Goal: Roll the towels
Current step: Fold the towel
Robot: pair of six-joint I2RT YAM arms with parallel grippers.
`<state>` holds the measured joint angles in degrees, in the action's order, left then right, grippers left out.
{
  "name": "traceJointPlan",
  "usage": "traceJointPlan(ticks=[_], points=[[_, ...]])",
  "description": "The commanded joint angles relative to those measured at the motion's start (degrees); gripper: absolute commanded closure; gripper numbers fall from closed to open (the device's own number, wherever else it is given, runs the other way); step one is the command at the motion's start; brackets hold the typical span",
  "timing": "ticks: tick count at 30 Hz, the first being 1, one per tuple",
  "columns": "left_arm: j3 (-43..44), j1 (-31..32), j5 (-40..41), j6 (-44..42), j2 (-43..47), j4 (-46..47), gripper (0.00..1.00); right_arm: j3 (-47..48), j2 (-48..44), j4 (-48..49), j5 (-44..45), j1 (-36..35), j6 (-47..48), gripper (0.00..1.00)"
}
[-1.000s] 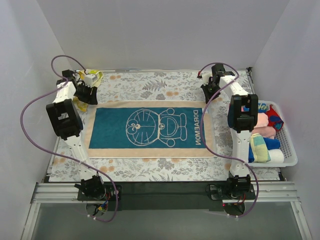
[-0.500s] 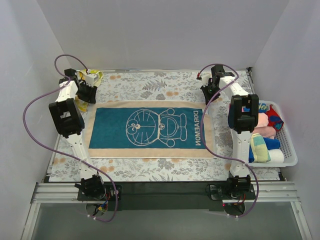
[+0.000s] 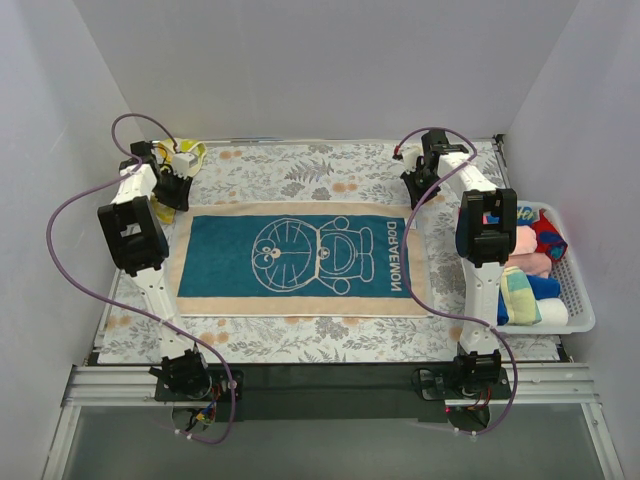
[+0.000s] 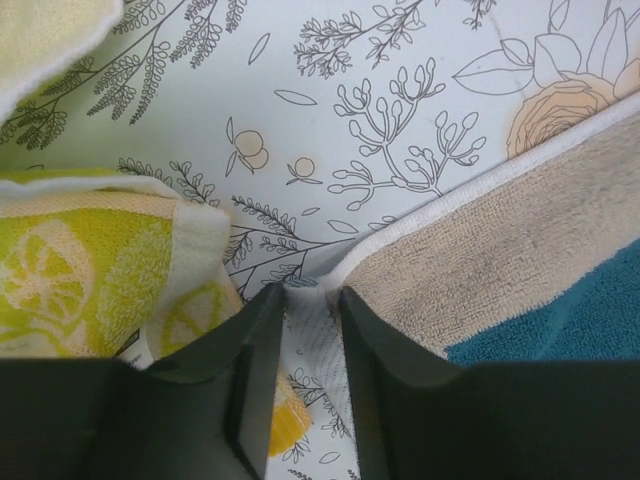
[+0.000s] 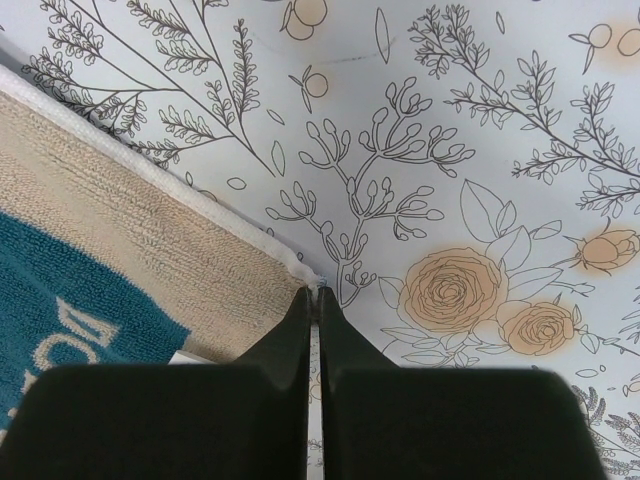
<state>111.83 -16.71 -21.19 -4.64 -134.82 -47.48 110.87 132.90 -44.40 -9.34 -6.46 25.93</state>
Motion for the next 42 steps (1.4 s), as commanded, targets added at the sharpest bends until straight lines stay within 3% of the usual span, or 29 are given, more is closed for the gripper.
traceJointPlan(ticks=[1, 7, 17, 21, 26, 34, 42], points=[[-2.14, 0.01, -1.05, -0.80, 0.97, -0.33, 0.76, -0.48, -1.68, -2.27, 0.20, -0.22, 0.79, 0.99], [-1.71, 0.01, -2.10, 0.86, 1.23, 0.46, 0.99, 0.84, -1.33, -2.35, -0.15, -0.31, 0.17, 0.99], [10.85, -1.57, -5.17, 4.29, 1.49, -1.46, 1.00, 8.57, -2.73, -2.44, 0.20, 1.27, 1.40, 0.99], [10.78, -2.54, -7.80, 3.94, 3.77, -1.65, 1.00, 8.14, -5.89, -2.71, -0.58, 1.54, 2.63, 0.99], [6.30, -3.94, -9.30, 1.14, 8.17, -1.47, 1.00, 2.34, -11.16, -2.62, -2.52, 1.54, 5.35, 0.99], [-0.38, -10.18, -18.69, -2.99, 14.93, -4.19, 1.00, -11.00, -22.50, -2.97, -7.18, 1.54, 6.76, 0.99], [-5.74, -13.43, -21.35, -22.39, 21.60, -16.75, 1.00, -24.20, -33.22, -4.20, -8.58, 1.54, 10.27, 0.99]])
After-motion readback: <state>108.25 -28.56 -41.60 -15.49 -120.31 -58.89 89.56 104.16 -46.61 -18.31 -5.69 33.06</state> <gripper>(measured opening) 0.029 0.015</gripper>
